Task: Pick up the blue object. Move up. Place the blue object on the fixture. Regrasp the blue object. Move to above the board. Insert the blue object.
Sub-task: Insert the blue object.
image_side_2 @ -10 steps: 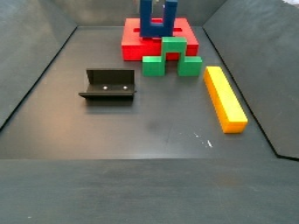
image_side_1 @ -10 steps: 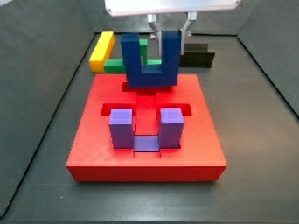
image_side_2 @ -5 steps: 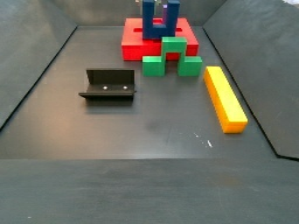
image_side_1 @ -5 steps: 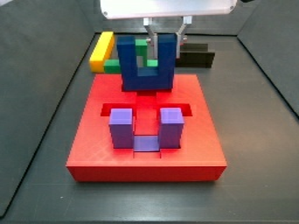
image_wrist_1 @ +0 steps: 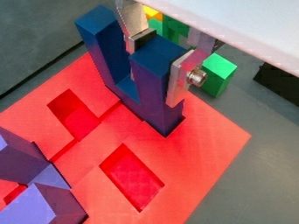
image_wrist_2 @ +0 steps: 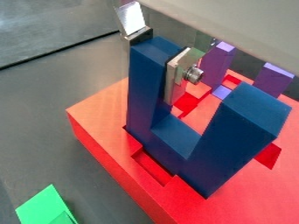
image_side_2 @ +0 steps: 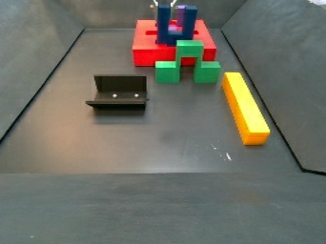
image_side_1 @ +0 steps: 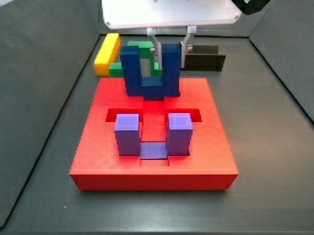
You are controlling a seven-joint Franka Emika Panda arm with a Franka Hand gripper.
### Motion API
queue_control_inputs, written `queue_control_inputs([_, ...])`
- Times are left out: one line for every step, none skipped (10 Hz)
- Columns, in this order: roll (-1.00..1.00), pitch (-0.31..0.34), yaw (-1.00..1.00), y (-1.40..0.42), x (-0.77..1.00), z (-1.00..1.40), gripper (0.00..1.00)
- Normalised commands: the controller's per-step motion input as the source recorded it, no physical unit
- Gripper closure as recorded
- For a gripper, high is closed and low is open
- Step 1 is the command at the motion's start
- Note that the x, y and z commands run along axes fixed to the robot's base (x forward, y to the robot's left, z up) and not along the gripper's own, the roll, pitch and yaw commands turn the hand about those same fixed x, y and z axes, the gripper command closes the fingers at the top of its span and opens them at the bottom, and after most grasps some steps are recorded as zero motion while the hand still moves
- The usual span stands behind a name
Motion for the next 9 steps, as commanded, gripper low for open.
queue_control_inputs([-0.09, -0.084, -0.07, 0.0, 0.0, -0.25, 1.0])
queue_control_inputs([-0.03, -0.027, 0.0, 0.03, 0.11, -0.41, 1.0])
queue_control_inputs([0.01, 0.0, 0.0, 0.04, 0.09, -0.57, 1.0])
queue_control_inputs([0.03, 0.0, 0.0, 0.04, 0.02, -0.66, 1.0])
queue_control_inputs([0.07, 0.0, 0.0, 0.0, 0.01, -0.74, 1.0])
queue_control_inputs([0.12, 0.0, 0.0, 0.01, 0.0, -0.79, 1.0])
queue_control_inputs([0.13, 0.0, -0.01, 0.0, 0.0, -0.77, 1.0])
queue_control_inputs([0.0, 0.0, -0.01, 0.01, 0.01, -0.2, 1.0])
queue_control_inputs([0.0, 0.0, 0.0, 0.0, 0.0, 0.0, 1.0])
